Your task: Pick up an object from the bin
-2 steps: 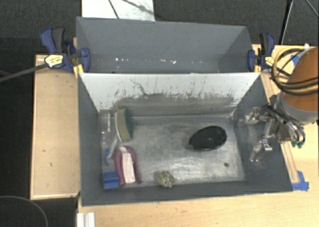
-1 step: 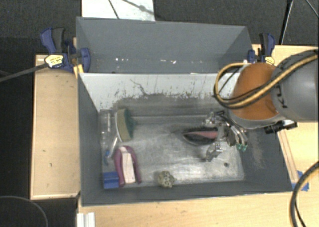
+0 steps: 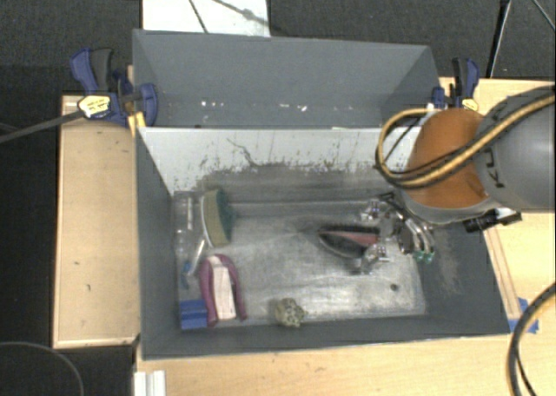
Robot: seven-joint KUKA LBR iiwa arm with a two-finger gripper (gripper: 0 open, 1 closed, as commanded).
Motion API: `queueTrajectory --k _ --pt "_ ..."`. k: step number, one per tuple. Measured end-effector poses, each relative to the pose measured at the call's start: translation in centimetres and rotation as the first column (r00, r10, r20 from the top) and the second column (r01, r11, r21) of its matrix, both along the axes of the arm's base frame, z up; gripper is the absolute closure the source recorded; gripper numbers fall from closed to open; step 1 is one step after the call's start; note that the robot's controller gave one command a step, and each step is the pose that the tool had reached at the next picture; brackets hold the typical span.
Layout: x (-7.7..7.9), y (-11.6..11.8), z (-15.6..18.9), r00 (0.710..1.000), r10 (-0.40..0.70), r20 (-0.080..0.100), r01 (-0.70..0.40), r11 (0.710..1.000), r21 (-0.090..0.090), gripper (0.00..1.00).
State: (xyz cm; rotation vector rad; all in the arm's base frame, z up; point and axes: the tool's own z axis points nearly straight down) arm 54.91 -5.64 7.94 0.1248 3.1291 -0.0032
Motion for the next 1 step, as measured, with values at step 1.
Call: queueTrajectory --k 1 --pt "0.66 -1.02 12.25 0.999 -0.044 0.000 0.044 0.999 0.002 1.00"
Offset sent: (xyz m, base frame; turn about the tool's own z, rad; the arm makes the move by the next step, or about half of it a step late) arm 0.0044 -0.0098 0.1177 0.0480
